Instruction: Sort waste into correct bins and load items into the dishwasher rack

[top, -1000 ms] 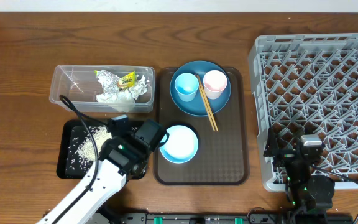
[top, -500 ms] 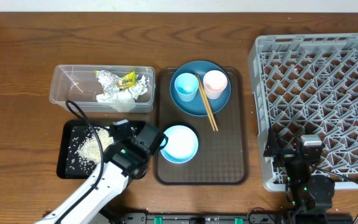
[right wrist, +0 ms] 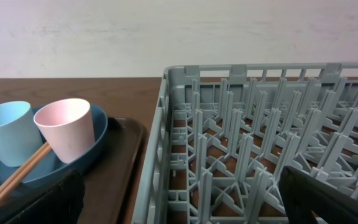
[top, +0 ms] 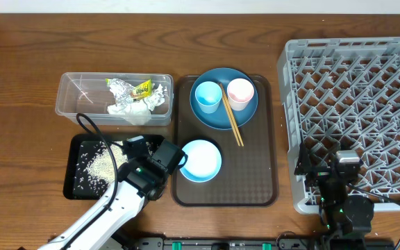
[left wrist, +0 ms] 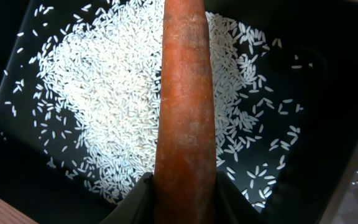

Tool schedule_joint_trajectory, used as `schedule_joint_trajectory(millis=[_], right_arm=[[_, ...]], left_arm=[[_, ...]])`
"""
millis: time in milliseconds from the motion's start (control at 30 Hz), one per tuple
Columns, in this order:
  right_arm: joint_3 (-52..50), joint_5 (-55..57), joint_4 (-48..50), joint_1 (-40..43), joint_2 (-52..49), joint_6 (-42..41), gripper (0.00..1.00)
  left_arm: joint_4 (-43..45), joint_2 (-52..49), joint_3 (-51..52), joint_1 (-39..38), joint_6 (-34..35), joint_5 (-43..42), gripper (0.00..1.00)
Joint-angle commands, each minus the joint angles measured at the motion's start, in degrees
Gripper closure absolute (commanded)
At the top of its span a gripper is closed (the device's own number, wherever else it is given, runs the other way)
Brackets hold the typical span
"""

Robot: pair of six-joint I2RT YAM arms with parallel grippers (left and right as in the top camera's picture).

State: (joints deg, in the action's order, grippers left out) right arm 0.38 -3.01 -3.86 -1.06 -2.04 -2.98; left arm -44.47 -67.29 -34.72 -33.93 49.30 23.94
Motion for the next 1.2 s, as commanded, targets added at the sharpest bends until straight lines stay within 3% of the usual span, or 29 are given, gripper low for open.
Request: schedule_joint_trajectory(millis=[0, 167, 333, 633, 800, 1033, 1167], right_arm=[[-0.1, 0.0, -0.2, 0.1, -0.1, 0.3, 0.01], [-0.1, 0.0, -0.2, 0.1, -0.1, 0.3, 0.01], [-0.1, 0.0, -0.2, 0.1, -0.1, 0.3, 0.01], [-0.1, 0.0, -0.2, 0.1, -0.1, 0.3, 0.01], [-0.1, 0.0, -0.2, 0.1, -0.1, 0.3, 0.01], [-0.1, 0.0, -0.2, 0.1, -0.1, 0.3, 0.01], [-0.1, 0.0, -0.2, 0.1, -0.1, 0.3, 0.01]], left_arm=[[0.2, -0.1, 0.2, 0.3, -0.2, 0.7, 0.85], [0.8, -0.1, 0.2, 0.3, -1.3, 0.7, 0.84], [1.6, 0.4, -1.6, 0.3, -9.6, 0.7, 0.84], [1.9, 4.5, -3.9, 0.3, -10.0, -6.6, 0.85], [2.3, 8.4, -5.7, 0.3, -10.3, -13.1, 0.85], [8.6, 11.6, -6.5, -1.3, -10.3, -29.4, 0.85], [11.8, 11.6, -6.5, -4.4, -10.0, -32.8, 0.85]])
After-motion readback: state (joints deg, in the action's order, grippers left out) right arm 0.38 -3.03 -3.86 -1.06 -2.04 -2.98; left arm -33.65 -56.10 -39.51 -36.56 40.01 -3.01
